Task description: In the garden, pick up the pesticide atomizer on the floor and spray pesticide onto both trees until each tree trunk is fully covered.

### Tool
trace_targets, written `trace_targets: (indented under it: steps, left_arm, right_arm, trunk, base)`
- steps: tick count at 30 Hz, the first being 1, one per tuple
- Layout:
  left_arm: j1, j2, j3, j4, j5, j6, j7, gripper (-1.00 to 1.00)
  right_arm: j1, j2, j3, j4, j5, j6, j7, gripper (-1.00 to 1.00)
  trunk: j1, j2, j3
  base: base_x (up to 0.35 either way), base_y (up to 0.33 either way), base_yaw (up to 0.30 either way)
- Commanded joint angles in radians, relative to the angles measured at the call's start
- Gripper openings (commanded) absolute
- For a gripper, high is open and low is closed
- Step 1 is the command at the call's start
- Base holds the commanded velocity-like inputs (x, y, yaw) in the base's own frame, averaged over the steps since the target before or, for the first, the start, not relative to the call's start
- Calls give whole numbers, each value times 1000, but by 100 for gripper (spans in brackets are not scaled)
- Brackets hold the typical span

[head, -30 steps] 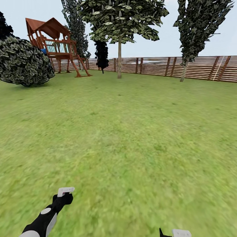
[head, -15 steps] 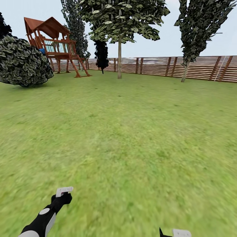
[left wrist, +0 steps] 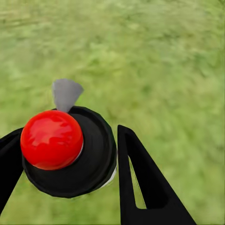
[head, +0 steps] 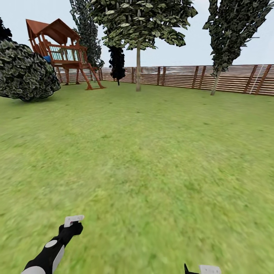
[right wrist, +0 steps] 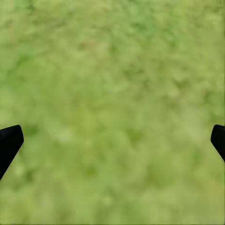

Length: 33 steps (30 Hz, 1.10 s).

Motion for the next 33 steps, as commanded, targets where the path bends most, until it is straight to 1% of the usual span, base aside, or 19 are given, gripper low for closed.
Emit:
trace_targets:
  steps: [1,33]
  left_arm:
    - [0,0,0,0,0,0,0,-100]
    - [1,-3,-2,4,0,0,0,-100]
  right_arm:
    - [0,0,0,0,0,0,0,100]
    - [0,0,0,0,0,0,0,100]
  trunk:
    - [0,0,0]
    - [0,0,0]
  base:
    - [338,0,0]
    - [338,0,0]
